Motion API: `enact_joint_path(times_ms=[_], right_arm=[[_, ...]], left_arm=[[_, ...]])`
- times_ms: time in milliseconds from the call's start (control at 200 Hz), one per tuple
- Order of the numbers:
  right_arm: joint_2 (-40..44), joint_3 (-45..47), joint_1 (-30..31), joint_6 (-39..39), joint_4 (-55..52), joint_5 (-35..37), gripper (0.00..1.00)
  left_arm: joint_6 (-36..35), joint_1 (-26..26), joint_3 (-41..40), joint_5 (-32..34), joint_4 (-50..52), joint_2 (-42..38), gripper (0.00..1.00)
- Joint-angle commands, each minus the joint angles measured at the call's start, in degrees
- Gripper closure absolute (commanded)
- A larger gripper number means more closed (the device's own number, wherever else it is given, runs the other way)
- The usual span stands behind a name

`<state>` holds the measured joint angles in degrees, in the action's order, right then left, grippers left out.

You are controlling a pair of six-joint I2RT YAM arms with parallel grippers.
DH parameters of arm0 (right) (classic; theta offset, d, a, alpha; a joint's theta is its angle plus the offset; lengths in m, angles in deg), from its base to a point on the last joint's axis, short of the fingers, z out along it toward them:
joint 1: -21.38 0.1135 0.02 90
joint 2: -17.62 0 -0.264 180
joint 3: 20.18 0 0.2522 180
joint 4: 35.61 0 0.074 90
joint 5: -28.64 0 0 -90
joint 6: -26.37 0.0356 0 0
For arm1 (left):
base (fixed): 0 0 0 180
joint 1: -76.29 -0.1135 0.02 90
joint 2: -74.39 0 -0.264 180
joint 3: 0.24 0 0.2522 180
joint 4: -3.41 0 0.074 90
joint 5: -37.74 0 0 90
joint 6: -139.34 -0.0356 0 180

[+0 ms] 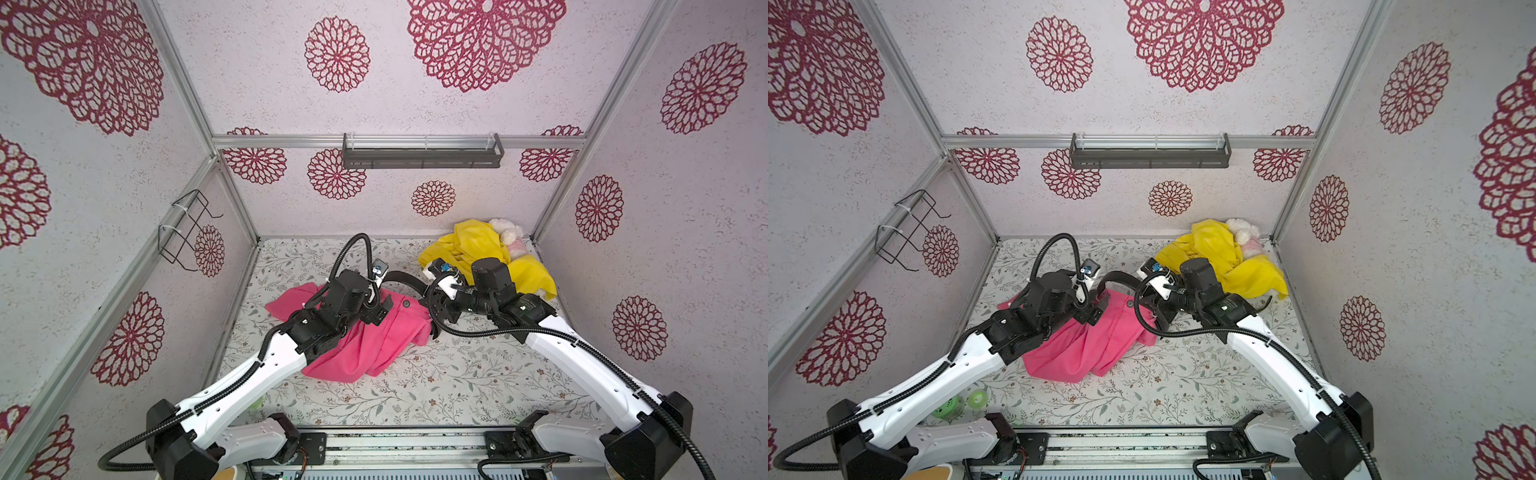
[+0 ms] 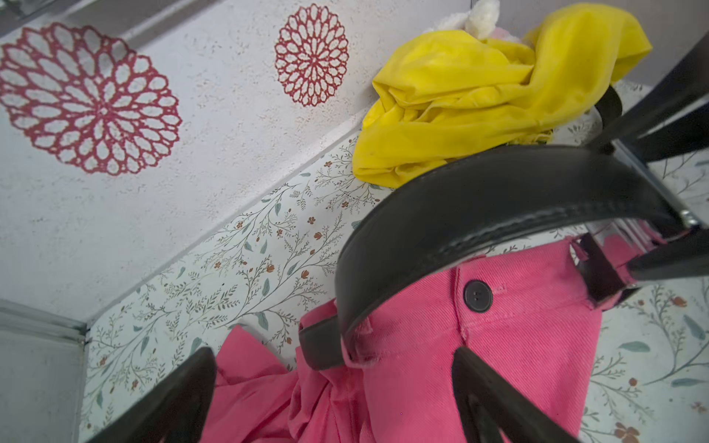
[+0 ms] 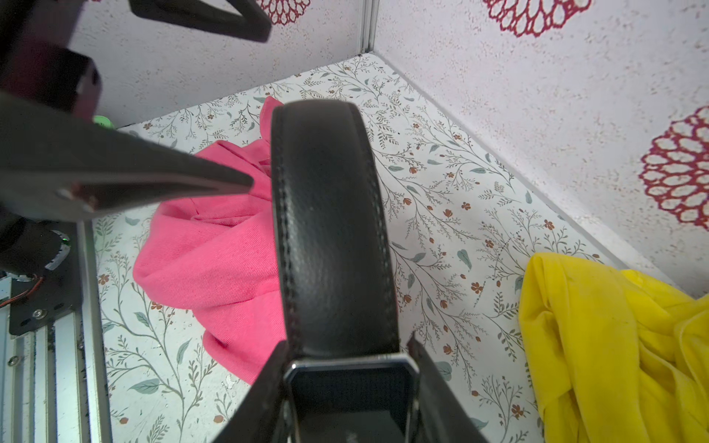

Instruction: Remove the belt from the trousers

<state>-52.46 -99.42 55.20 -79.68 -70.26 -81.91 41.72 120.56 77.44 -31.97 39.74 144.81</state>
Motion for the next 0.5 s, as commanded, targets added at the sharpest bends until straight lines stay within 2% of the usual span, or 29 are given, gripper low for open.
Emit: enact_joint_path(times_ms=[0, 75, 190, 285, 355, 435, 470, 495], right_arm=[[0.66, -2.52, 0.36, -0.99, 0.93, 0.45, 1.0], [0.61, -2.39, 0.62, -0.97, 0.68, 0.46, 1.0], [0.74, -2.1, 0.89, -1.0, 0.58, 0.76, 1.0], [1.06, -1.94, 0.89, -0.91, 0.71, 1.05, 1.0], [1.16, -2.11, 0.89, -0.83, 0.59, 1.43, 1.0], [1.17, -2.29, 0.66, -0.85, 0.08, 2.32, 1.0], [1.35, -2.29, 0.32, -0.67, -0.19, 2.72, 1.0], [1.63, -2.29, -0.01, -0.56, -0.36, 3.28, 1.0]], left_arm=[[-9.1, 1.16, 2.29, 5.02, -6.33, 2.53, 0.03], [-12.06, 1.56, 2.65, 6.33, -10.86, 3.55, 0.03], [-15.66, 1.78, 3.98, 4.07, -13.88, 5.28, 0.0], [-17.48, 1.83, 5.41, 3.77, -12.82, 7.57, 0.08], [-18.0, 1.75, 5.32, 4.68, -12.76, 8.57, 0.3], [-16.26, 0.5, 4.56, 6.74, -13.59, 8.3, 0.77], [-14.39, -0.99, 4.46, 7.62, -13.07, 8.04, 0.92], [-12.56, -2.32, 4.39, 8.7, -12.58, 7.75, 1.0]])
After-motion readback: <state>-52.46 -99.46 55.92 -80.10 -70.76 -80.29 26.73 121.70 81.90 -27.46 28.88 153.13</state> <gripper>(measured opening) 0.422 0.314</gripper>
